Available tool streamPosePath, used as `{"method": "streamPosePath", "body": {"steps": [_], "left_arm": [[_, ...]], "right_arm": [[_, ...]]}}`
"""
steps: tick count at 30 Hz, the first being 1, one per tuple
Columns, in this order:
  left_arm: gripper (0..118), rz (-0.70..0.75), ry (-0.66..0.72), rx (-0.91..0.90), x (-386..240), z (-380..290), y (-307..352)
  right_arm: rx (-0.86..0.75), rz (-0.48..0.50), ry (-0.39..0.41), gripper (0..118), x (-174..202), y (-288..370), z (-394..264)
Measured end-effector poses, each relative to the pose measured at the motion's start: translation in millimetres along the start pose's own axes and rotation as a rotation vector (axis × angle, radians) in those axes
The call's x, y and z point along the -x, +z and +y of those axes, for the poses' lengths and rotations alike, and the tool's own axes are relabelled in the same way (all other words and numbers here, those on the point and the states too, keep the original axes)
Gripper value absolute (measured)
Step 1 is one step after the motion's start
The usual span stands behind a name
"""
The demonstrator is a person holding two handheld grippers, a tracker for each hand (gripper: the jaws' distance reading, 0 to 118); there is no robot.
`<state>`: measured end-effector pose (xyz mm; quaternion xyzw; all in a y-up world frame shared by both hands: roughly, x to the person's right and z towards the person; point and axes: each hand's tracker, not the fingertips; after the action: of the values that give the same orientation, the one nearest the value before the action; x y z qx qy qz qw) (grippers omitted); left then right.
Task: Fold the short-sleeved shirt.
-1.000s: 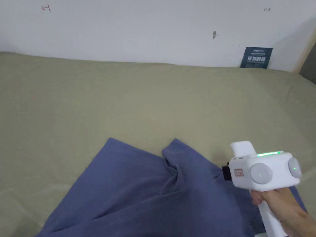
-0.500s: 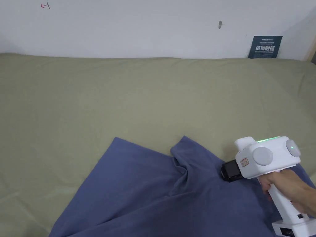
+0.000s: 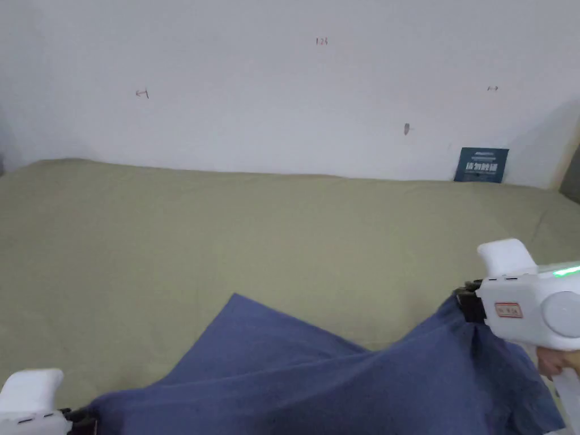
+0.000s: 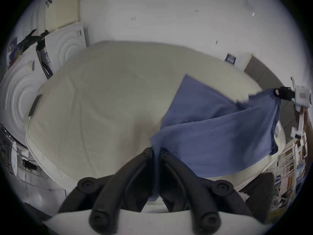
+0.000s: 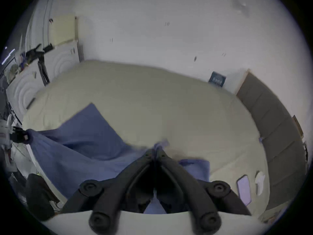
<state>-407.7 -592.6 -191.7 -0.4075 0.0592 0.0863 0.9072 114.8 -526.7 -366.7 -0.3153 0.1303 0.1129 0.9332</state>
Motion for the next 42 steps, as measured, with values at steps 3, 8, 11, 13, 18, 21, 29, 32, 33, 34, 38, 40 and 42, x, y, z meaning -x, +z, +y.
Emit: {"method": "streamPosePath", "body": {"steps": [3, 8, 11, 13, 18, 21, 29, 32, 33, 34, 38, 40, 42], "left_arm": [[9, -0.028, -0.018, -0.080, -16, 32, 26], [9, -0.020, -0.043, -0.259, -46, 96, 71], [9, -0.008, -0.076, -0.333, -63, 134, 97], [9, 0.003, -0.095, -0.370, -73, 156, 113], [9, 0.042, -0.115, -0.440, -92, 200, 142], [9, 0.062, -0.102, -0.456, -97, 218, 148], [9, 0.123, -0.084, -0.446, -97, 247, 132], [9, 0.142, -0.075, -0.427, -101, 258, 115], [9, 0.147, -0.077, -0.428, -103, 260, 112], [9, 0.156, -0.083, -0.426, -105, 267, 106], [9, 0.176, -0.090, -0.437, -116, 293, 92], [9, 0.243, -0.172, -0.456, -124, 312, 84], [9, 0.262, -0.176, -0.467, -132, 330, 78]], "right_arm": [[-0.097, -0.054, -0.009, 0, 0, 61, 15], [-0.240, -0.134, -0.056, 0, -20, 144, 35], [-0.330, -0.194, -0.070, 0, -29, 184, 50], [-0.371, -0.214, -0.104, 0, -36, 203, 60], [-0.423, -0.240, -0.130, 0, -50, 227, 86], [-0.440, -0.257, -0.141, 0, -43, 231, 100], [-0.427, -0.259, -0.168, 0, -50, 189, 137], [-0.412, -0.261, -0.174, 0, -51, 165, 147], [-0.410, -0.260, -0.175, 0, -54, 156, 151], [-0.405, -0.262, -0.177, 0, -58, 149, 157], [-0.404, -0.252, -0.222, 0, -75, 124, 189], [-0.407, -0.254, -0.240, 0, -83, 114, 207], [-0.411, -0.285, -0.200, 0, -89, 104, 228]]}}
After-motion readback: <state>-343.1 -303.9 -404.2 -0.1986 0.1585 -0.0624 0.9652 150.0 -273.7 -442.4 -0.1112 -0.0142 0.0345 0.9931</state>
